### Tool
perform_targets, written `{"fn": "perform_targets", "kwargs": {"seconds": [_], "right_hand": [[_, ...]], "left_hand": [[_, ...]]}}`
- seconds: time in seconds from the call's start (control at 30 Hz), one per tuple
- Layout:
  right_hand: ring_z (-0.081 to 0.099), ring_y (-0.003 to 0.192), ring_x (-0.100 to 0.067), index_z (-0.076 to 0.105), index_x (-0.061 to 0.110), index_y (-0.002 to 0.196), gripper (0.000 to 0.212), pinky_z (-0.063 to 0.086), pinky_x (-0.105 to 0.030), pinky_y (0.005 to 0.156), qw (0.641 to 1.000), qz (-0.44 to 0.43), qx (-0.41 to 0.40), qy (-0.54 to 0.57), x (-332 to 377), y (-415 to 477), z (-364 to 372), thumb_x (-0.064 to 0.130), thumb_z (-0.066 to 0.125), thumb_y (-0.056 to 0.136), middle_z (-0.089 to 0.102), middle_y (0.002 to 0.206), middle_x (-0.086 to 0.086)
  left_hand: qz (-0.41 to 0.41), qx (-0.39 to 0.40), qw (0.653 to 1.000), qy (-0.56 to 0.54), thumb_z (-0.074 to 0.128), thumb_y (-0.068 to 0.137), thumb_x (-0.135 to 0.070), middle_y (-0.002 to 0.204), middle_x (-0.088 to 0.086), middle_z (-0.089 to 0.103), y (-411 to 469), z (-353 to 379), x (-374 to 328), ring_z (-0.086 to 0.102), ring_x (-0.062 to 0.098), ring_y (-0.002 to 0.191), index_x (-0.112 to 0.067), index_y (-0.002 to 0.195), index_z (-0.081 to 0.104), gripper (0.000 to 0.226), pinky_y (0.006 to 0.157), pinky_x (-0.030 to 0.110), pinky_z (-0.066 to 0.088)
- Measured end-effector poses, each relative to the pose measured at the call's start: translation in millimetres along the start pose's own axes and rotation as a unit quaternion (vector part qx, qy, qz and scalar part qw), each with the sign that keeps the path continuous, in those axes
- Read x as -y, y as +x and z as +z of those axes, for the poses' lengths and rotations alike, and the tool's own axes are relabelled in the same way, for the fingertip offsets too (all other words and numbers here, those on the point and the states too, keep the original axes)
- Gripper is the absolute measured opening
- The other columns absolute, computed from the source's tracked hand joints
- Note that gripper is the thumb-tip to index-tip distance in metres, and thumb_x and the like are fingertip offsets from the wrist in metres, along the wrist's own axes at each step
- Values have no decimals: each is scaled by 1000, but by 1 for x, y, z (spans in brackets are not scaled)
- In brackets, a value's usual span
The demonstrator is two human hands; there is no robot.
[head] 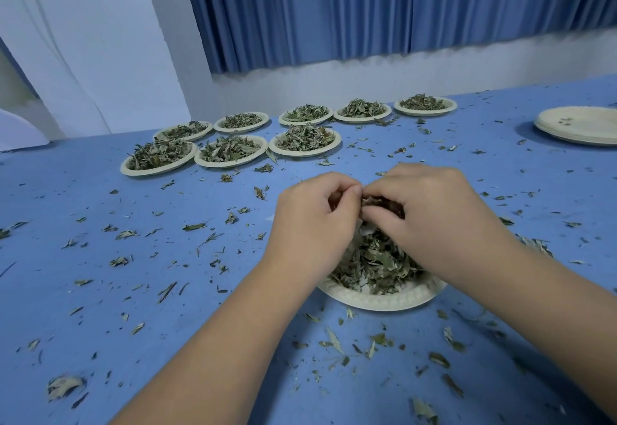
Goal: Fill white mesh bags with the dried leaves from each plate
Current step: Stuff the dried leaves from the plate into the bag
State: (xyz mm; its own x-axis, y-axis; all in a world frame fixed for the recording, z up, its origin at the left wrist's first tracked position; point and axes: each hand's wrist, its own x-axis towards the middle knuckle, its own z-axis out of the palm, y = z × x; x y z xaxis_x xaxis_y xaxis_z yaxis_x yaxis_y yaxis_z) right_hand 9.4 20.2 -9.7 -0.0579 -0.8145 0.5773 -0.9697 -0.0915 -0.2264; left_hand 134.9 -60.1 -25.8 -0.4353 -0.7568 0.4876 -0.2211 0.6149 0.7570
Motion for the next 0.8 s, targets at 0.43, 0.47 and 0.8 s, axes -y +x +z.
{"fn": "perform_targets", "kwargs": {"seconds": [0.43, 0.47, 0.8], "right_hand": [[58, 67, -14, 76, 15, 84, 7, 39, -21, 65, 998, 28, -38, 51, -2, 1, 1, 14, 76, 77, 67, 69, 1], [59, 69, -17, 76, 15, 85, 6, 38, -22, 65, 998, 20, -33, 42, -2, 1, 0, 14, 76, 78, 67, 70, -1], [62, 75, -16, 77, 17, 91, 11, 46, -28, 71, 998, -7, -47, 52, -1, -1, 4, 17, 67, 87, 68, 78, -1]], "left_hand": [[-55, -8, 997, -46, 61, 91, -22, 59, -19, 63, -1, 1, -5, 56, -3, 55, -27, 77, 73, 19, 53, 12, 41], [-58, -8, 997, -48, 61, 92, -22, 58, -19, 63, -1, 1, -6, 55, -3, 54, -27, 77, 73, 19, 52, 10, 40], [-65, -20, 996, -62, 60, 93, -21, 66, -13, 67, -1, 2, -7, 55, -3, 54, -26, 79, 72, 19, 52, 11, 43]]}}
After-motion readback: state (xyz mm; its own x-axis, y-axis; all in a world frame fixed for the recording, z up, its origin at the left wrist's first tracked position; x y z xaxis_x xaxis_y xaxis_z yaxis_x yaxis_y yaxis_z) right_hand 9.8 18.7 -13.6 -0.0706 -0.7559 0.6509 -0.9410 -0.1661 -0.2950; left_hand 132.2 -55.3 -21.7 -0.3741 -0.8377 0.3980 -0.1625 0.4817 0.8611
